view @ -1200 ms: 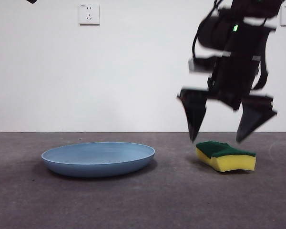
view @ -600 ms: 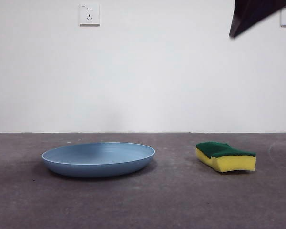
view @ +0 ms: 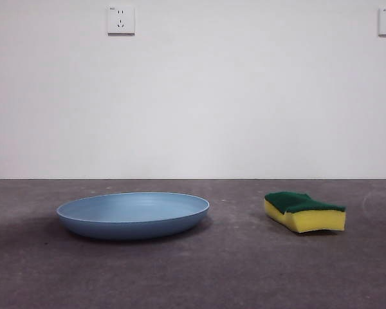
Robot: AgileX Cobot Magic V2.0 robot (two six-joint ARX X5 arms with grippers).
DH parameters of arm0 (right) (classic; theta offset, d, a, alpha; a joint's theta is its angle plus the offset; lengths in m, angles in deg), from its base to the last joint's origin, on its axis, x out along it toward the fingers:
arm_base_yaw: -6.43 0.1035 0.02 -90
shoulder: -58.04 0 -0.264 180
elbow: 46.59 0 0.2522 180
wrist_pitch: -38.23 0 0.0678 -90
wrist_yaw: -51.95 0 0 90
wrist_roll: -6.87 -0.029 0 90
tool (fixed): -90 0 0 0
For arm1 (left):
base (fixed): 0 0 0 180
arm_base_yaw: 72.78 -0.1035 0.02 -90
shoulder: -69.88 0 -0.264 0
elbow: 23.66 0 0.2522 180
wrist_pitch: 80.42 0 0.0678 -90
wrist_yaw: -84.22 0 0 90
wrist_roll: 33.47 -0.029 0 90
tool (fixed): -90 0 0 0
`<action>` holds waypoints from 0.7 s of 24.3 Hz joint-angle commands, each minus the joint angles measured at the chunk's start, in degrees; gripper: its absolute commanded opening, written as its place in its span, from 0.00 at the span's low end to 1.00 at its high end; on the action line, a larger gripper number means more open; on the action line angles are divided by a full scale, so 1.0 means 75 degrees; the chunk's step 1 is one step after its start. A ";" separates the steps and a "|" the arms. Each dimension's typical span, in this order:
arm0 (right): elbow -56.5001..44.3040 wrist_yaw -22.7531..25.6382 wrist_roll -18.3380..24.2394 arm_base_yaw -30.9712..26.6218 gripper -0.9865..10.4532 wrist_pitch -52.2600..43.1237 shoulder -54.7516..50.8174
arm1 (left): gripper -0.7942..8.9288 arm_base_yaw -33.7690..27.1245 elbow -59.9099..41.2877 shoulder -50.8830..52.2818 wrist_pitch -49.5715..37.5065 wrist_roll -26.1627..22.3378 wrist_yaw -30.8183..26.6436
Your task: Pick up the plate,pick up the cloth,clean the plate with the cloth
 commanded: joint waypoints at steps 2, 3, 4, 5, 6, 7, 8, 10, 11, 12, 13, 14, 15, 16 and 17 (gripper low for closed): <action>-0.1346 0.0023 -0.0093 0.0093 0.08 -0.0408 -0.0638 | 0.07 0.0093 -0.1271 0.0746 -0.1145 0.0373 0.0047; -0.1515 0.0029 -0.0099 0.0093 0.08 -0.0364 -0.0699 | 0.07 0.0122 -0.1440 0.0898 -0.1268 0.0466 0.0041; -0.1550 0.0026 -0.0108 0.0085 0.08 -0.0166 -0.0697 | 0.07 0.0131 -0.1501 0.1003 -0.1247 0.0565 0.0047; -0.1550 0.0038 -0.0152 0.0073 0.08 0.0009 -0.0697 | 0.07 0.0128 -0.1498 0.1043 -0.1172 0.0659 0.0047; -0.1550 0.0035 -0.0149 0.0073 0.09 0.0137 -0.0697 | 0.08 0.0128 -0.1489 0.1058 -0.1105 0.0726 0.0050; -0.1550 0.0035 -0.0149 0.0073 0.09 0.0286 -0.0697 | 0.08 0.0128 -0.1489 0.1058 -0.1064 0.0723 0.0041; -0.1550 0.0026 -0.0149 0.0073 0.09 0.0408 -0.0697 | 0.08 0.0128 -0.1489 0.1058 -0.1046 0.0714 0.0032; -0.1550 -0.0017 -0.0149 0.0079 0.09 0.0530 -0.0697 | 0.08 0.0119 -0.1489 0.0988 -0.1029 0.0708 0.0023; -0.1550 -0.0012 -0.0149 0.0082 0.09 0.0539 -0.0697 | 0.08 0.0119 -0.1489 0.0944 -0.1017 0.0708 0.0020; -0.1550 -0.0012 -0.0149 0.0082 0.09 0.0539 -0.0694 | 0.08 0.0119 -0.1489 0.0915 -0.1011 0.0708 0.0023; -0.1550 -0.0003 -0.0149 0.0082 0.09 0.0539 -0.0691 | 0.08 0.0119 -0.1489 0.0874 -0.1011 0.0708 0.0026; -0.1550 0.0000 -0.0149 0.0079 0.09 0.0539 -0.0691 | 0.08 0.0119 -0.1489 0.0831 -0.1014 0.0708 0.0029; -0.1550 0.0006 -0.0149 0.0079 0.09 0.0539 -0.0691 | 0.08 0.0122 -0.1489 0.0790 -0.1011 0.0708 0.0038; -0.1550 0.0017 -0.0149 0.0079 0.09 0.0539 -0.0694 | 0.08 0.0119 -0.1489 0.0743 -0.1005 0.0705 0.0035; -0.1550 0.0015 -0.0149 0.0082 0.09 0.0539 -0.0702 | 0.08 0.0119 -0.1489 0.0717 -0.1003 0.0708 0.0035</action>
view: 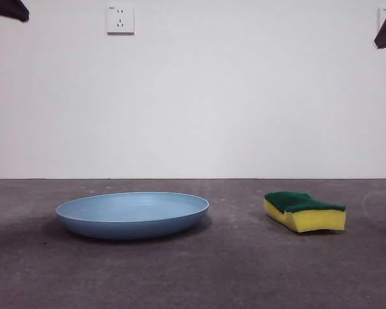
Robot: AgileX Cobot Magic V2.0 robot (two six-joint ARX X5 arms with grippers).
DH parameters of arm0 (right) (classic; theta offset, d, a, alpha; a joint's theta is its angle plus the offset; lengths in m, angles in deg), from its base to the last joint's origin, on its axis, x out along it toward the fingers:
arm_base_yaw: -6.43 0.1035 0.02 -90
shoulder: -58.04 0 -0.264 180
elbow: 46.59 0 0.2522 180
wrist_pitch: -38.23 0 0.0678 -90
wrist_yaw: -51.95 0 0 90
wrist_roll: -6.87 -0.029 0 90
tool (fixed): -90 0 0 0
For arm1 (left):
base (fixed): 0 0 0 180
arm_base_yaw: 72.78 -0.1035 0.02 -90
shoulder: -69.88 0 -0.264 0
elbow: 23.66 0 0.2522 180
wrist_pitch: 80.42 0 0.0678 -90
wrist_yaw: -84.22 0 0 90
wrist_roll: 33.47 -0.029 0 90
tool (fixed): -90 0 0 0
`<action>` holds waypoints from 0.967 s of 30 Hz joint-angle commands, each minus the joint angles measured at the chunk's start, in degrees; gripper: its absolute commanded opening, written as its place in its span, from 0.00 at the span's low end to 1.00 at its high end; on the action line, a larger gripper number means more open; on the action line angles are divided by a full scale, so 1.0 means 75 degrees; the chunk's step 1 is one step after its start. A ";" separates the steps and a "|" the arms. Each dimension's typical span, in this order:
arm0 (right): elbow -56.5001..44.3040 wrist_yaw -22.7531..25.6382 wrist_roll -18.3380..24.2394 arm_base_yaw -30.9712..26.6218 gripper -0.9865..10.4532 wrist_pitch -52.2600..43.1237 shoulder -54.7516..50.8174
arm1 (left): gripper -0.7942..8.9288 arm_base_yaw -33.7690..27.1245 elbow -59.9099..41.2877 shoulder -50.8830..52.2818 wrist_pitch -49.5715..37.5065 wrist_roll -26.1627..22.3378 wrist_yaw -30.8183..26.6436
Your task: Pick up the plate,pick up the cloth,clean the plate with the cloth
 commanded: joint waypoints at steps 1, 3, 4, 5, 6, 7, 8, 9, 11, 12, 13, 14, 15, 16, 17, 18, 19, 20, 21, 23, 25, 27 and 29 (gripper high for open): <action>-0.0023 0.0020 -0.0073 0.0000 0.09 -0.0047 -0.0026 | 0.08 0.0020 -0.0026 -0.0067 0.0003 0.0055 -0.0003; -0.0023 0.0020 -0.0073 0.0000 0.09 -0.0047 -0.0029 | 0.08 0.0020 -0.0026 -0.0102 0.0044 0.0055 -0.0006; -0.0023 0.0023 -0.0073 0.0000 0.09 -0.0047 -0.0029 | 0.08 0.0020 -0.0026 -0.0111 0.0067 0.0055 -0.0009; -0.0023 0.0020 -0.0073 0.0000 0.09 -0.0047 -0.0029 | 0.08 0.0020 -0.0026 -0.0114 0.0108 0.0050 -0.0009; -0.0023 0.0023 -0.0073 0.0000 0.09 -0.0047 -0.0029 | 0.08 0.0020 -0.0026 -0.0114 0.0169 0.0017 -0.0012; -0.0023 0.0020 -0.0073 0.0000 0.09 -0.0047 -0.0029 | 0.08 0.0020 -0.0026 -0.0114 0.0274 -0.0181 -0.0032; -0.0023 0.0020 -0.0073 0.0000 0.09 -0.0047 -0.0029 | 0.08 0.0020 -0.0029 -0.0102 0.0382 -0.0519 -0.0096; -0.0023 0.0023 -0.0073 0.0000 0.09 -0.0047 -0.0029 | 0.08 0.0000 -0.0029 -0.0012 0.0417 -0.0804 -0.0230; -0.0023 0.0020 -0.0073 0.0000 0.09 -0.0047 -0.0029 | 0.08 -0.0125 -0.0032 0.0259 0.0440 -0.1003 -0.0455; -0.0023 0.0017 -0.0073 0.0000 0.09 -0.0044 -0.0029 | 0.08 -0.0219 -0.0032 0.0358 0.0431 -0.1119 -0.0460; -0.0023 0.0020 -0.0073 0.0000 0.09 -0.0044 -0.0029 | 0.08 -0.0361 -0.0032 0.0501 0.0425 -0.1218 -0.0399; -0.0023 0.0023 -0.0073 -0.0003 0.09 -0.0047 -0.0029 | 0.08 -0.0539 -0.0041 0.0656 0.0420 -0.1271 -0.0358; -0.0023 0.0023 -0.0073 0.0000 0.09 -0.0047 -0.0029 | 0.08 -0.0711 -0.0050 0.0790 0.0414 -0.1274 -0.0350; -0.0023 0.0023 -0.0073 0.0000 0.09 -0.0044 -0.0029 | 0.08 -0.0921 -0.0076 0.0962 0.0411 -0.1268 -0.0347; -0.0023 0.0020 -0.0073 0.0000 0.09 -0.0047 -0.0029 | 0.08 -0.1131 -0.0131 0.1145 0.0408 -0.1265 -0.0344; -0.0023 0.0020 -0.0073 0.0000 0.09 -0.0047 -0.0029 | 0.08 -0.1308 -0.0198 0.1311 0.0405 -0.1265 -0.0344; -0.0023 0.0020 -0.0073 0.0000 0.09 -0.0047 -0.0029 | 0.08 -0.1510 -0.0306 0.1518 0.0393 -0.1265 -0.0344; -0.0023 0.0023 -0.0073 0.0000 0.09 -0.0047 -0.0029 | 0.08 -0.1699 -0.0460 0.1740 0.0335 -0.1268 -0.0341; -0.0023 0.0023 -0.0073 0.0000 0.09 -0.0047 -0.0029 | 0.08 -0.1853 -0.0627 0.1938 0.0259 -0.1268 -0.0312; -0.0020 0.0023 -0.0073 0.0000 0.09 -0.0047 -0.0029 | 0.08 -0.2157 -0.1099 0.2396 -0.0020 -0.1268 0.0032; -0.0023 0.0020 -0.0073 0.0000 0.09 -0.0047 -0.0029 | 0.08 -0.2442 -0.1708 0.2906 -0.0364 -0.1274 0.0420; -0.0023 0.0020 -0.0073 0.0000 0.09 -0.0047 -0.0029 | 0.08 -0.2658 -0.2267 0.3348 -0.0571 -0.1271 0.0609; -0.0023 0.0020 -0.0073 0.0000 0.09 -0.0047 -0.0029 | 0.08 -0.2873 -0.2824 0.3771 -0.0769 -0.1201 0.0647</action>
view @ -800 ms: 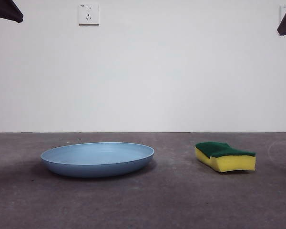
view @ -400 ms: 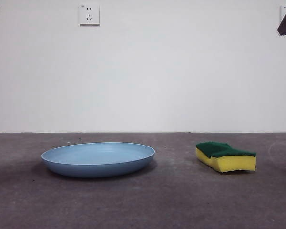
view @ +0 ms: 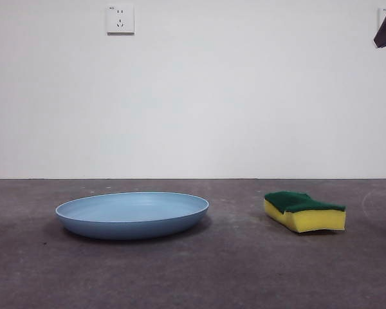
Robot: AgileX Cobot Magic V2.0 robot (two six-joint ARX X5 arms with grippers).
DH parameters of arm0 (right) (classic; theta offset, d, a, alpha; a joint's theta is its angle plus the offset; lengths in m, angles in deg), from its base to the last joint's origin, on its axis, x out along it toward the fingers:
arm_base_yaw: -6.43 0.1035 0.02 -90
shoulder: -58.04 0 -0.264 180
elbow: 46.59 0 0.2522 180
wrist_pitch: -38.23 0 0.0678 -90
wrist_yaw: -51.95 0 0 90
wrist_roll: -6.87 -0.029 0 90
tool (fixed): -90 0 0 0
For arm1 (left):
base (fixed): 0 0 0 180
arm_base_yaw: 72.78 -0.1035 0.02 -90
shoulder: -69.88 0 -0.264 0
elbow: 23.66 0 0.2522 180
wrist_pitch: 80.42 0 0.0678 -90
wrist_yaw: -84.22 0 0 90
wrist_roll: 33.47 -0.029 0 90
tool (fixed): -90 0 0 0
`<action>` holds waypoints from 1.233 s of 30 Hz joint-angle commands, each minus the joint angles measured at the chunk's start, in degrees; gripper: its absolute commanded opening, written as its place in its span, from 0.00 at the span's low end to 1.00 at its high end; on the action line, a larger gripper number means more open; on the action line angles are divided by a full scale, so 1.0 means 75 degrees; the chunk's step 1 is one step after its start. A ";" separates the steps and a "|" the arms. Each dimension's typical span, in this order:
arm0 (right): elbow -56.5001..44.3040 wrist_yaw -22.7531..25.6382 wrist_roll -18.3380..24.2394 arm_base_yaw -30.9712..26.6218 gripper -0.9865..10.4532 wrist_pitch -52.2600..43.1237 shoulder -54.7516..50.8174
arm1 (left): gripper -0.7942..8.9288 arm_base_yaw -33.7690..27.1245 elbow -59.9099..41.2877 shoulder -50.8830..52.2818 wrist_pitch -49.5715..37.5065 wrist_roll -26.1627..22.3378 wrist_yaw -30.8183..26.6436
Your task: Pick up the plate,pick up the cloth,clean the plate with the cloth
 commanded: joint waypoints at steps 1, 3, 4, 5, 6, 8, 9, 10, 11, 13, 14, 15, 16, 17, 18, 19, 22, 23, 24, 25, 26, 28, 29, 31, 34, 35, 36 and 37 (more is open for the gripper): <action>-0.0023 0.0020 -0.0070 0.0000 0.09 -0.0050 -0.0012 | 0.08 -0.0274 -0.0761 0.0516 -0.0283 0.0032 0.0055; -0.0023 0.0017 -0.0070 0.0000 0.09 -0.0050 -0.0012 | 0.08 -0.0423 -0.1224 0.0810 -0.0364 0.0143 0.0044; -0.0023 0.0017 -0.0070 0.0000 0.09 -0.0050 -0.0012 | 0.08 -0.0463 -0.1396 0.0918 -0.0376 0.0195 0.0026; -0.0023 0.0015 -0.0070 0.0000 0.09 -0.0050 -0.0012 | 0.08 -0.0501 -0.1591 0.1032 -0.0405 0.0227 0.0026; -0.0023 0.0015 -0.0070 0.0000 0.09 -0.0050 -0.0012 | 0.08 -0.0530 -0.1775 0.1137 -0.0420 0.0259 0.0026; -0.0023 0.0017 -0.0070 0.0000 0.09 -0.0050 -0.0012 | 0.08 -0.0560 -0.2072 0.1326 -0.0423 0.0356 0.0029; -0.0023 0.0020 -0.0070 0.0000 0.09 -0.0050 -0.0012 | 0.08 -0.0568 -0.2221 0.1343 -0.0478 0.0425 0.0020; -0.0023 0.0020 -0.0070 0.0000 0.09 -0.0050 -0.0012 | 0.08 -0.0571 -0.2326 0.1343 -0.0513 0.0452 0.0009; -0.0023 0.0020 -0.0070 0.0000 0.09 -0.0050 -0.0012 | 0.08 -0.0571 -0.2387 0.1343 -0.0449 0.0458 0.0012; -0.0023 0.0017 -0.0070 0.0000 0.09 -0.0050 -0.0020 | 0.08 -0.0571 -0.2384 0.1343 -0.0178 0.0446 -0.0003; -0.0023 0.0017 -0.0070 0.0000 0.09 -0.0050 -0.0020 | 0.08 -0.0571 -0.2384 0.1343 -0.0090 0.0434 -0.0003; -0.0023 0.0020 -0.0070 0.0000 0.09 -0.0050 -0.0020 | 0.08 -0.0571 -0.2384 0.1343 -0.0003 0.0414 0.0000; -0.0023 0.0020 -0.0070 0.0000 0.09 -0.0047 -0.0020 | 0.08 -0.0571 -0.2384 0.1341 0.0047 0.0411 0.0003; -0.0023 0.0017 -0.0070 0.0000 0.09 -0.0050 -0.0020 | 0.08 -0.0571 -0.2384 0.1326 0.0041 0.0408 0.0003; -0.0023 0.0020 -0.0070 0.0000 0.09 -0.0050 -0.0020 | 0.08 -0.0571 -0.2384 0.1326 0.0041 0.0408 0.0003; -0.0023 0.0017 -0.0070 0.0000 0.09 -0.0050 -0.0020 | 0.08 -0.0571 -0.2384 0.1326 0.0035 0.0408 0.0003; -0.0020 0.0017 -0.0070 0.0000 0.09 -0.0050 -0.0020 | 0.08 -0.0571 -0.2384 0.1326 0.0038 0.0408 0.0003; -0.0023 0.0017 -0.0070 0.0000 0.09 -0.0050 -0.0020 | 0.08 -0.0571 -0.2384 0.1326 0.0038 0.0411 0.0003; -0.0023 0.0020 -0.0070 0.0000 0.09 -0.0050 -0.0020 | 0.08 -0.0571 -0.2384 0.1326 0.0038 0.0408 0.0003; -0.0023 0.0017 -0.0070 0.0000 0.09 -0.0050 -0.0020 | 0.08 -0.0571 -0.2384 0.1326 0.0038 0.0411 0.0003; -0.0023 0.0020 -0.0070 0.0000 0.09 -0.0050 -0.0020 | 0.08 -0.0571 -0.2384 0.1326 0.0038 0.0408 0.0003; -0.0023 0.0017 -0.0070 0.0000 0.09 -0.0050 -0.0020 | 0.08 -0.0571 -0.2384 0.1326 0.0038 0.0408 0.0003; -0.0023 0.0017 -0.0070 0.0000 0.09 -0.0050 -0.0020 | 0.08 -0.0571 -0.2384 0.1326 0.0038 0.0411 0.0003; -0.0020 0.0020 -0.0070 0.0000 0.09 -0.0050 -0.0020 | 0.08 -0.0571 -0.2384 0.1326 0.0038 0.0411 0.0003; -0.0023 0.0020 -0.0070 0.0000 0.09 -0.0050 -0.0020 | 0.08 -0.0571 -0.2384 0.1326 0.0038 0.0408 0.0003; -0.0023 0.0017 -0.0070 0.0000 0.09 -0.0050 -0.0020 | 0.08 -0.0571 -0.2384 0.1326 0.0038 0.0411 0.0003; -0.0023 0.0017 -0.0070 0.0000 0.09 -0.0050 -0.0020 | 0.08 -0.0571 -0.2384 0.1326 0.0038 0.0411 0.0003; -0.0023 0.0020 -0.0058 0.0000 0.09 -0.0035 -0.0020 | 0.08 -0.0571 -0.2384 0.1326 0.0038 0.0411 0.0003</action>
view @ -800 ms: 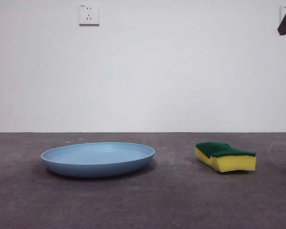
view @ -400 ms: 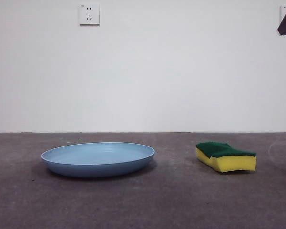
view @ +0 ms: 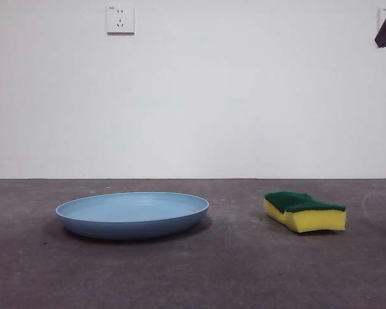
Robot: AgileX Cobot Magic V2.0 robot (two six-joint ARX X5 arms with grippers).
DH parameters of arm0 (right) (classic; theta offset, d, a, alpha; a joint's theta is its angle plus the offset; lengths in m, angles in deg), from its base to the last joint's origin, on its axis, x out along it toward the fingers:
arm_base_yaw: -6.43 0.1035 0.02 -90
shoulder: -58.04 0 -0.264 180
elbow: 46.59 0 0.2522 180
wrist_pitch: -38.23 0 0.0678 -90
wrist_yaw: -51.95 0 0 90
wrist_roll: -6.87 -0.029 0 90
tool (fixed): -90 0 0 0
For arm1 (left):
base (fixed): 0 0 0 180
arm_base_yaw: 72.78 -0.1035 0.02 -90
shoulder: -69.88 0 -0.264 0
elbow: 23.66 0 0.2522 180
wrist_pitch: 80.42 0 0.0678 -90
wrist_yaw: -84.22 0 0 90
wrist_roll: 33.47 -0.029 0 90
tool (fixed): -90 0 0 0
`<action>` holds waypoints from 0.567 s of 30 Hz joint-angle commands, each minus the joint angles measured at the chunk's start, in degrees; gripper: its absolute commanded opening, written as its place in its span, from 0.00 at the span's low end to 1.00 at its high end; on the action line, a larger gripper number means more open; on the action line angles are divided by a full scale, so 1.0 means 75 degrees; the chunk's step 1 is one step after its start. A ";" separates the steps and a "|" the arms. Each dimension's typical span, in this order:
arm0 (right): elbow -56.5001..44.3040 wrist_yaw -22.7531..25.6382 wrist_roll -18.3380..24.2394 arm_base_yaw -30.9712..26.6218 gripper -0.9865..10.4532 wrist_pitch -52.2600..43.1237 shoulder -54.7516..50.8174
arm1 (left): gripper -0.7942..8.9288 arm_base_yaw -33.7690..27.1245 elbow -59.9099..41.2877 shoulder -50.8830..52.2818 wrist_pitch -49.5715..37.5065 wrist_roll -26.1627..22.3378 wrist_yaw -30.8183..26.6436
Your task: Pick up the plate,pick up the cloth,clean the plate with the cloth
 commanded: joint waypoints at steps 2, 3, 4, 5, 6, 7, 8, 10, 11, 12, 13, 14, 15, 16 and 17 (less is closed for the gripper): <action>-0.0020 0.0020 -0.0064 0.0000 0.09 0.0017 -0.0015 | 0.08 -0.0029 -0.0108 0.0009 -0.0023 0.0047 -0.0012; -0.0020 0.0023 -0.0064 0.0000 0.09 0.0032 -0.0015 | 0.08 -0.0029 -0.0108 0.0009 -0.0023 0.0044 -0.0012; -0.0023 0.0023 -0.0064 0.0000 0.09 0.0032 -0.0017 | 0.08 -0.0029 -0.0108 0.0009 -0.0023 0.0044 -0.0012; -0.0023 0.0003 -0.0012 0.0000 0.09 0.0052 -0.0038 | 0.08 -0.0029 -0.0108 0.0009 -0.0023 0.0047 -0.0012; -0.0023 0.0015 0.0154 -0.0006 0.09 0.0102 -0.0090 | 0.08 -0.0029 -0.0108 0.0009 -0.0023 0.0047 -0.0012; -0.0026 0.0119 0.0388 -0.0108 0.09 0.0102 -0.0216 | 0.08 -0.0029 -0.0108 0.0009 -0.0023 0.0047 -0.0012; -0.0038 0.0201 0.0577 -0.0309 0.09 0.0102 -0.0379 | 0.08 -0.0026 -0.0108 0.0009 -0.0023 0.0044 -0.0012; -0.0061 0.0152 0.0679 -0.0734 0.09 0.0061 -0.0629 | 0.08 -0.0029 -0.0108 0.0009 -0.0026 0.0047 -0.0012; -0.0128 0.0067 0.0676 -0.1093 0.09 -0.0047 -0.0825 | 0.08 -0.0026 -0.0108 0.0009 -0.0026 0.0047 -0.0012; -0.0219 -0.0149 0.0676 -0.1402 0.09 -0.0169 -0.0994 | 0.08 -0.0026 -0.0108 0.0009 -0.0023 0.0044 -0.0012; -0.0364 -0.0484 0.0679 -0.1792 0.09 -0.0332 -0.1227 | 0.08 -0.0029 -0.0108 0.0009 -0.0026 0.0047 -0.0012; -0.0562 -0.0799 0.0685 -0.2197 0.09 -0.0568 -0.1495 | 0.08 -0.0026 -0.0108 0.0009 -0.0026 0.0047 -0.0009; -0.0772 -0.1011 0.0697 -0.2541 0.09 -0.0790 -0.1734 | 0.08 -0.0026 -0.0108 0.0009 -0.0026 0.0047 -0.0012; -0.1014 -0.1180 0.0711 -0.2856 0.09 -0.1049 -0.1985 | 0.08 -0.0026 -0.0108 0.0009 -0.0023 0.0044 -0.0012; -0.1323 -0.1326 0.0743 -0.3171 0.09 -0.1370 -0.2276 | 0.08 -0.0026 -0.0108 0.0009 -0.0023 0.0044 -0.0012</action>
